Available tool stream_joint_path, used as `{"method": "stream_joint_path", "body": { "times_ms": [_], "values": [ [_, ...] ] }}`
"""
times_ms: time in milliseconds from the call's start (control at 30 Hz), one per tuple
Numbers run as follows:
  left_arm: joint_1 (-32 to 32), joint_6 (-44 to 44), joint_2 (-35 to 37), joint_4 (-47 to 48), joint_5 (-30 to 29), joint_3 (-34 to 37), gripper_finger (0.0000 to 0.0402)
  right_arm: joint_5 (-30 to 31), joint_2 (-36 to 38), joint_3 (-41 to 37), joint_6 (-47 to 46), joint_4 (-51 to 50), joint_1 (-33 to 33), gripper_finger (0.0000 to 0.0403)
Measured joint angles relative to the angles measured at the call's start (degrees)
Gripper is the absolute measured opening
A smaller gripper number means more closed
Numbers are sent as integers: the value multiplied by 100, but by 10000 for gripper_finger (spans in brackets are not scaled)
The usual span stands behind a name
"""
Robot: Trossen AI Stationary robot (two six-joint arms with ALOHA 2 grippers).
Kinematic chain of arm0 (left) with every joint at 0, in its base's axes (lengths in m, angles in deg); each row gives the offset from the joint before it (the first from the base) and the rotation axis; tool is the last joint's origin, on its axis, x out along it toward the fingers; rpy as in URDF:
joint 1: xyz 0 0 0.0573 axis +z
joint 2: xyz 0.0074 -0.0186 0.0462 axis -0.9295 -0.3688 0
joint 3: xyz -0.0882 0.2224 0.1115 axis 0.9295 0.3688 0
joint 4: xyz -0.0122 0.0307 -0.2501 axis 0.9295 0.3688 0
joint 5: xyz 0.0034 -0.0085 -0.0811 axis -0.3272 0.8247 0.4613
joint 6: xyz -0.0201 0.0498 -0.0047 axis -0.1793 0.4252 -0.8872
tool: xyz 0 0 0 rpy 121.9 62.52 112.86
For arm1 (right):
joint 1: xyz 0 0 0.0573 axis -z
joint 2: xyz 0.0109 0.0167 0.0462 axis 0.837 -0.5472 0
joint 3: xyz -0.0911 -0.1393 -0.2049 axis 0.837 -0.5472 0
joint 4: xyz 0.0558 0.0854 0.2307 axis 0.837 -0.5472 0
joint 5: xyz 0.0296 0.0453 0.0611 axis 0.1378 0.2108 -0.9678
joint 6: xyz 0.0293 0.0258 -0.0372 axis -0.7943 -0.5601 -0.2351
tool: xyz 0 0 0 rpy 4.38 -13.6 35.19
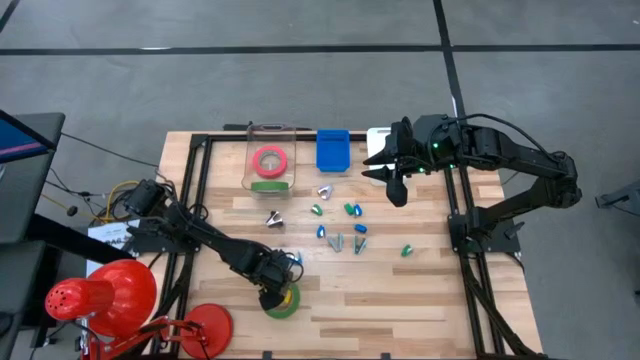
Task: Pick and place Stapler, Stapler remover, tape
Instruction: Put the green tape into the transparent bin
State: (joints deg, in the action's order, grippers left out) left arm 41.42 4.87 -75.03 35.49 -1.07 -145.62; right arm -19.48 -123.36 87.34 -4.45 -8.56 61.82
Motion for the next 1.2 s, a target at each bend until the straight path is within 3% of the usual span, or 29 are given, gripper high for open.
{"method": "stream_joint_path", "body": {
  "times_ms": [200,500,900,1200],
  "values": [
    [0,-22,0,-15,17,0,237,0,0,0,0,0,0,122],
    [294,-308,150,132,370,2,296,0,0,0,0,0,0,122],
    [358,-595,1103,363,382,4,275,0,0,0,0,0,-3,122],
    [279,-771,852,304,487,-174,273,0,1,0,50,0,-4,122]
  ]
}}
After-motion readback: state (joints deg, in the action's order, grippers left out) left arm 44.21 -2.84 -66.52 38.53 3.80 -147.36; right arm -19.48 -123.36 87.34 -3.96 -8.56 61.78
